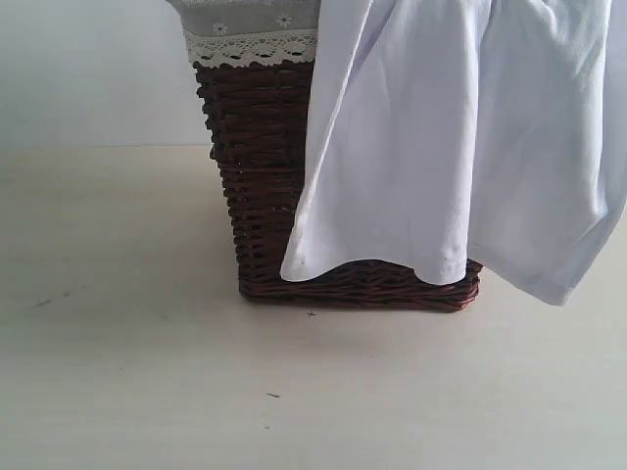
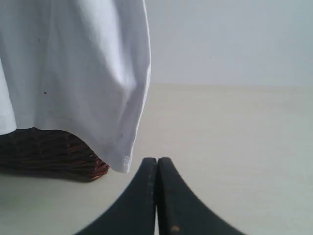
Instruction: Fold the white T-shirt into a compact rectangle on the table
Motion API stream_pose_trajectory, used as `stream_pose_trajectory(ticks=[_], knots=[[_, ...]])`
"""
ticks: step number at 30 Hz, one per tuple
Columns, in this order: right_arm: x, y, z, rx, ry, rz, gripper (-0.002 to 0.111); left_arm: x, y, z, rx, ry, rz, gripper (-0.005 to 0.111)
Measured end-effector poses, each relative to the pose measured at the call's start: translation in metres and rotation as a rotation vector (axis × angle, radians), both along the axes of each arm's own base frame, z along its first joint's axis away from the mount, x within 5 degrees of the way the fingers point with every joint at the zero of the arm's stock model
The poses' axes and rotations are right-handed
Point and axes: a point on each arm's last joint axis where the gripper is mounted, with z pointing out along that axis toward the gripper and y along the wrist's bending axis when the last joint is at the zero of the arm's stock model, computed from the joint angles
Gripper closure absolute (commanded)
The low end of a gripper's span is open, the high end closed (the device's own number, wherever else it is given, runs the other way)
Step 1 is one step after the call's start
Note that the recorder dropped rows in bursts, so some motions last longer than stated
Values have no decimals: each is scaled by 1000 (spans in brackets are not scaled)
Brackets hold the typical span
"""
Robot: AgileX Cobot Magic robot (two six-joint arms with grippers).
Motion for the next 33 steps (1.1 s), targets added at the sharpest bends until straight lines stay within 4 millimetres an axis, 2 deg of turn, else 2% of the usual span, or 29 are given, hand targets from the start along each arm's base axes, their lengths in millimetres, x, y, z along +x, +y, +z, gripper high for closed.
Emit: stream_pose_trajectory(ticks=[7,12,18,22,25,29,32,33], knots=[[0,0,0,0,0,0,108,0,0,0,6,0,1,107],[0,0,1,1,-10,0,108,0,1,0,77,-9,-13,107],[2,1,12,12,-133,7,108,4,0,28,19,-324,3,107],[2,1,17,10,-183,10,108,2,1,41,-55,-463,16,107],[1,1,27,60,-297,13,108,2,1,39,-187,-436,22,107],[-1,1,38,200,-404,18,108,4,0,22,-186,-243,28,107],[-2,1,43,233,-453,24,108,3,0,16,-191,-182,31,107],[-2,1,45,256,-477,28,108,3,-1,15,-249,-163,38,107]])
